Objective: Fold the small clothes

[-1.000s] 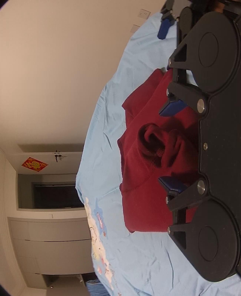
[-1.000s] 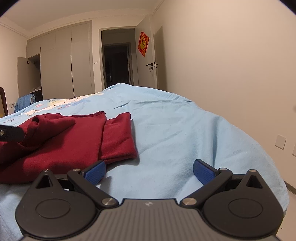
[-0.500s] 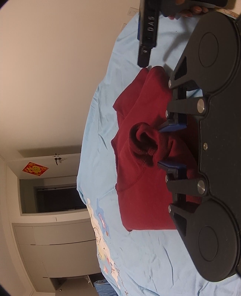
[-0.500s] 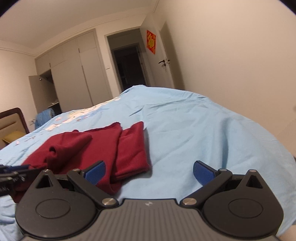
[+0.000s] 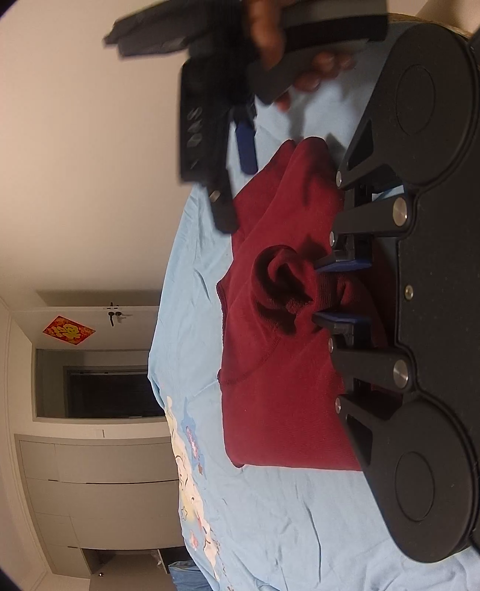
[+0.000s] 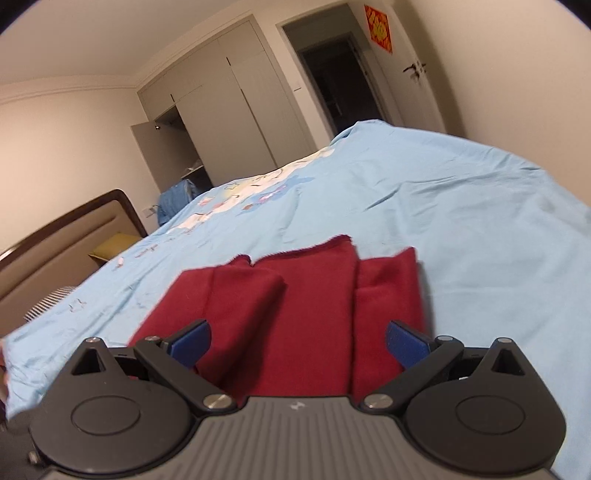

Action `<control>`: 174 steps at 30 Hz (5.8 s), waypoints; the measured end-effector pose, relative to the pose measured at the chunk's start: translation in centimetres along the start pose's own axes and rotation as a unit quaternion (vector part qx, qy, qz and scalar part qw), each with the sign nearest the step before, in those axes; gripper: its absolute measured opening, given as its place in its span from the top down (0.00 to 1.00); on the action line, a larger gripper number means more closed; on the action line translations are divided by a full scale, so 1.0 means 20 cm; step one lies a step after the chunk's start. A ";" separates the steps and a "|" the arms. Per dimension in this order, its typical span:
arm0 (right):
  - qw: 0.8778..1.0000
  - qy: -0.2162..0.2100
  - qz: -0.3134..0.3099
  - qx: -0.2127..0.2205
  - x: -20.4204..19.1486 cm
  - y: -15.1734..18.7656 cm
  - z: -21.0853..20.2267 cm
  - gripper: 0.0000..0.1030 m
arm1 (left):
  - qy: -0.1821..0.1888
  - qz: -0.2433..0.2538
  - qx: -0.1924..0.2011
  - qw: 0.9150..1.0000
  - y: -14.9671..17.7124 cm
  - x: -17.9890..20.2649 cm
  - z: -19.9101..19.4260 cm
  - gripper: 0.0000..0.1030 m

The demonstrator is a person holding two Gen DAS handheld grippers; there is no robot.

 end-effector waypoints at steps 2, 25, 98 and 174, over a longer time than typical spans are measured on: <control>1.000 -0.014 0.006 -0.004 -0.02 -0.04 0.07 0.00 | 0.000 -0.001 0.001 1.000 0.00 0.00 0.01 0.77; 0.998 -0.045 -0.024 -0.026 -0.13 -0.01 0.30 0.91 | 0.002 -0.001 0.013 1.000 -0.02 0.02 0.03 0.89; 0.996 0.059 0.038 0.052 0.34 0.01 -0.04 0.88 | 0.112 0.047 -0.007 0.993 -0.10 0.27 0.29 0.78; 0.988 0.145 -0.048 0.005 0.19 -0.04 0.14 0.06 | -0.054 -0.187 -0.085 0.977 0.06 -0.40 0.23 0.01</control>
Point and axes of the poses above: each gripper's, at about its wrist camera, not at the fingertips, and z roughly the way its jaws point, x to its right, y to its underside, the point moved 3 cm from there along z, roughly the way its jaws point, and after that the axes turned 1 degree about x, right-handed, at the moved point
